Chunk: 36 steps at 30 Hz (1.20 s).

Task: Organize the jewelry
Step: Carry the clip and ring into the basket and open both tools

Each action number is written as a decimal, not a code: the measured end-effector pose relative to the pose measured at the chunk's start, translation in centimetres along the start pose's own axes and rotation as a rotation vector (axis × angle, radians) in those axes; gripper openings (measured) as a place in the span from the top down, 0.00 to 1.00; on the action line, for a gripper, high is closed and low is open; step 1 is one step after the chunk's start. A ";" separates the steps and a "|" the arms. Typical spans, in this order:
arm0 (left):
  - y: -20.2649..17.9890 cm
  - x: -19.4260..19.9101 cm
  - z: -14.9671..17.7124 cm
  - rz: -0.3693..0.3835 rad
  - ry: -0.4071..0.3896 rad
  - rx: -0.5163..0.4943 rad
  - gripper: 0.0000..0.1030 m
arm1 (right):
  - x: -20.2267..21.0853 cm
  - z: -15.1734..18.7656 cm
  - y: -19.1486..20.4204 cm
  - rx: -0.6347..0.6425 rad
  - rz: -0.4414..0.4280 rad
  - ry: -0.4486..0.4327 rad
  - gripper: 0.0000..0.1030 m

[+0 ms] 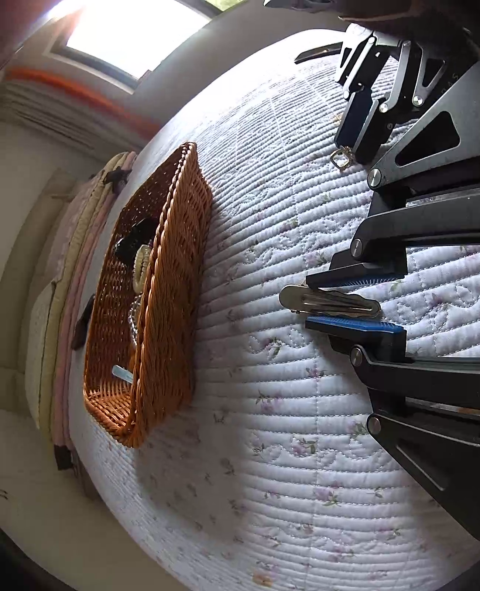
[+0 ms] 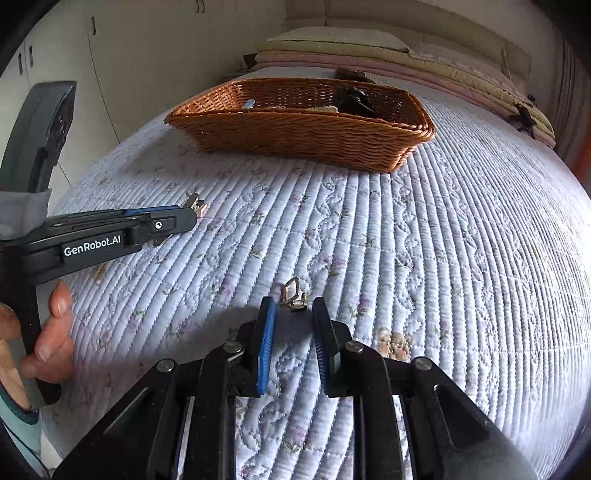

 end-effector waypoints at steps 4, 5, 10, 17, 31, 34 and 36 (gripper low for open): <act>-0.3 -0.2 0.1 -0.003 -0.003 -0.013 0.85 | -0.5 -0.3 0.5 0.018 0.027 0.002 0.79; -0.3 -0.1 0.2 -0.002 -0.003 -0.013 0.85 | -0.6 -0.4 0.6 0.018 0.033 0.002 0.79; -0.1 0.0 0.5 0.016 -0.006 -0.004 0.85 | -0.9 -0.5 1.0 0.015 0.058 -0.005 0.85; -0.1 0.3 0.6 0.044 -0.024 -0.003 0.85 | -0.3 -0.3 1.0 0.016 0.058 -0.037 0.88; -1.2 7.0 -2.2 0.059 -0.222 -0.040 0.85 | 6.9 -5.9 0.5 -0.062 -0.024 -0.270 0.88; -1.4 9.9 -5.5 0.016 -0.300 -0.064 0.85 | 8.5 -9.8 0.7 -0.076 -0.032 -0.342 0.88; -1.1 10.9 -8.1 -0.002 -0.339 -0.072 0.85 | 8.6 -12.2 0.7 -0.087 -0.038 -0.372 0.88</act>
Point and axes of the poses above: each gripper's, at about its wrist camera, not at the fingertips, and x roughly against the way its jaws point, y to its left, z to its underside, the point moved 2 cm from there along -x, roughly the way its jaws point, and after that the axes turned 10 degrees about -x, right-handed, at the moved point
